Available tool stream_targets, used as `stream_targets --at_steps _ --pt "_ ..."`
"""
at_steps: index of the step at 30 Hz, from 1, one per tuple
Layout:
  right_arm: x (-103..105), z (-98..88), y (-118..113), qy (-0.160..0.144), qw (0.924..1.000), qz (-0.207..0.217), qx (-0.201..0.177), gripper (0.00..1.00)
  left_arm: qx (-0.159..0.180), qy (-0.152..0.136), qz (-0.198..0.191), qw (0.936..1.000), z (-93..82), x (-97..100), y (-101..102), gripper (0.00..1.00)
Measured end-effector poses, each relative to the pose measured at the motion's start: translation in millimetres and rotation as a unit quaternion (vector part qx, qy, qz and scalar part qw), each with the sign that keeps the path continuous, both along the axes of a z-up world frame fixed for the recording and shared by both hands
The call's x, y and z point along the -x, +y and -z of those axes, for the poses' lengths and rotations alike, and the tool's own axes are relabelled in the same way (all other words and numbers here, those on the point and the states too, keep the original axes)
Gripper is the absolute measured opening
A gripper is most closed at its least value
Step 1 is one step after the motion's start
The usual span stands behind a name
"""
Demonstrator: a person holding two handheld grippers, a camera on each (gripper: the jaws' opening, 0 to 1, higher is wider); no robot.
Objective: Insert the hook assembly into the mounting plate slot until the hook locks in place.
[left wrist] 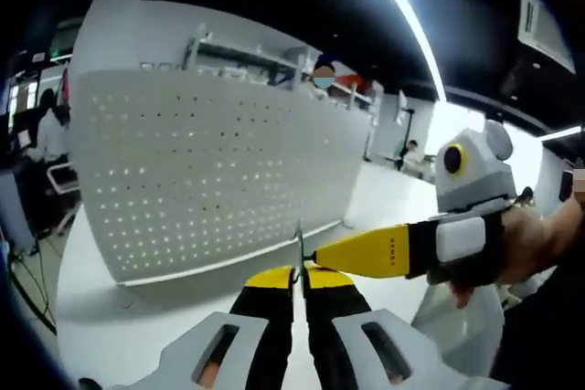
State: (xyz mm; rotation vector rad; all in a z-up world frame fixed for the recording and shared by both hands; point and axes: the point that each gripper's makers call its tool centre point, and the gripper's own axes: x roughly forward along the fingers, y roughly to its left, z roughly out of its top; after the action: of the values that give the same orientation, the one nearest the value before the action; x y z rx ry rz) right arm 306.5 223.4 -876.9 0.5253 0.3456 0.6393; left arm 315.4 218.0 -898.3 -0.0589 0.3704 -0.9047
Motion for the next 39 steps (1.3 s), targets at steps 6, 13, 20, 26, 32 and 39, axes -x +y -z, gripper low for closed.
stream_targets --at_steps 6,13,20,26,32,39 --pt "2 1.7 3 -0.006 0.9998 -0.011 0.018 0.00 0.019 0.023 0.003 0.9996 2.8 1.6 2 0.05" --pt "0 1.1 -1 -0.022 0.9987 -0.016 0.044 0.00 0.011 0.008 -0.002 0.9999 8.3 2.0 9 0.17" --pt "-4 1.7 -7 -0.034 0.9973 -0.011 0.064 0.00 0.034 0.008 0.007 0.9994 5.4 7.2 9 0.35" --pt "-6 1.6 -10 -0.050 0.9953 -0.006 0.083 0.00 0.018 -0.016 0.020 0.9995 5.5 11.1 8 0.42" --pt "-8 3.9 -11 -0.053 0.9943 -0.002 0.092 0.00 0.037 -0.009 0.029 0.9988 4.8 15.4 3 0.58" --pt "-11 5.9 -14 -0.063 0.9916 0.002 0.112 0.00 0.040 -0.026 0.037 0.9982 3.0 18.3 0 0.74"
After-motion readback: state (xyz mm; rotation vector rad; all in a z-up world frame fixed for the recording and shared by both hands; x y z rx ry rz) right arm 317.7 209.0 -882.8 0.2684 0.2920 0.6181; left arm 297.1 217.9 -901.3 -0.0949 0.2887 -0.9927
